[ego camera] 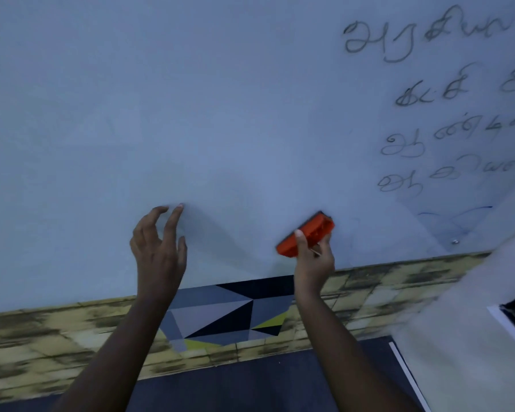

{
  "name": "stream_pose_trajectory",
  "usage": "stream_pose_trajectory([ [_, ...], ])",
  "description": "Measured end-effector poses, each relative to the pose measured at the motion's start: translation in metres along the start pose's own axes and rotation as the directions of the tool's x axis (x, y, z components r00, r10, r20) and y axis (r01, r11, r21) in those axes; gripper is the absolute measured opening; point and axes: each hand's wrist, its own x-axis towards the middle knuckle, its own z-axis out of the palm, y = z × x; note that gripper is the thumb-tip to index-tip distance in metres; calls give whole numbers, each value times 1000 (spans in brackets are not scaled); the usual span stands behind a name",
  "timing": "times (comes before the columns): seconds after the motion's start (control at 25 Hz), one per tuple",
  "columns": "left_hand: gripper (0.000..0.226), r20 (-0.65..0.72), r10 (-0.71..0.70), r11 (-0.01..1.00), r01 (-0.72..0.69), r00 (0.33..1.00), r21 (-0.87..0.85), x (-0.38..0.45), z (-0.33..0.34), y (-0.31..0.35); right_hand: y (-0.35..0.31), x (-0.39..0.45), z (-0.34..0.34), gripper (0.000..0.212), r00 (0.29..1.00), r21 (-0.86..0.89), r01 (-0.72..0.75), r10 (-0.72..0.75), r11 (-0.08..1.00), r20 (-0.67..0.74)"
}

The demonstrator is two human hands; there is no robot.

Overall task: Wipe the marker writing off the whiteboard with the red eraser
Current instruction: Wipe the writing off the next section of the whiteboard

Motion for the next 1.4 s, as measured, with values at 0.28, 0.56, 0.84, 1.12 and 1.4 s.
stream_pose_trajectory([
  [0.28,79,60,-3,1000,1,998,27,-15,-14,-57,52,-16,24,52,766,315,-612,643,726,8],
  [0.56,74,54,-10,1000,10,999,-7,-19,-24,-79,-62,-73,71,69,975,105,223,-223,969,-20],
  [0.84,66,11,109,994,-109,994,22,-2,-15,-61,-14,-88,63,79,646,-488,750,-653,446,396],
  [1.12,63,-54,311,950,-311,949,6,42,11,48,-39,-8,10,71,903,-182,428,-425,885,57],
  [1.4,65,-175,275,959,-282,945,-16,63,74,191,23,94,-70,24,978,309,-188,207,932,-28],
])
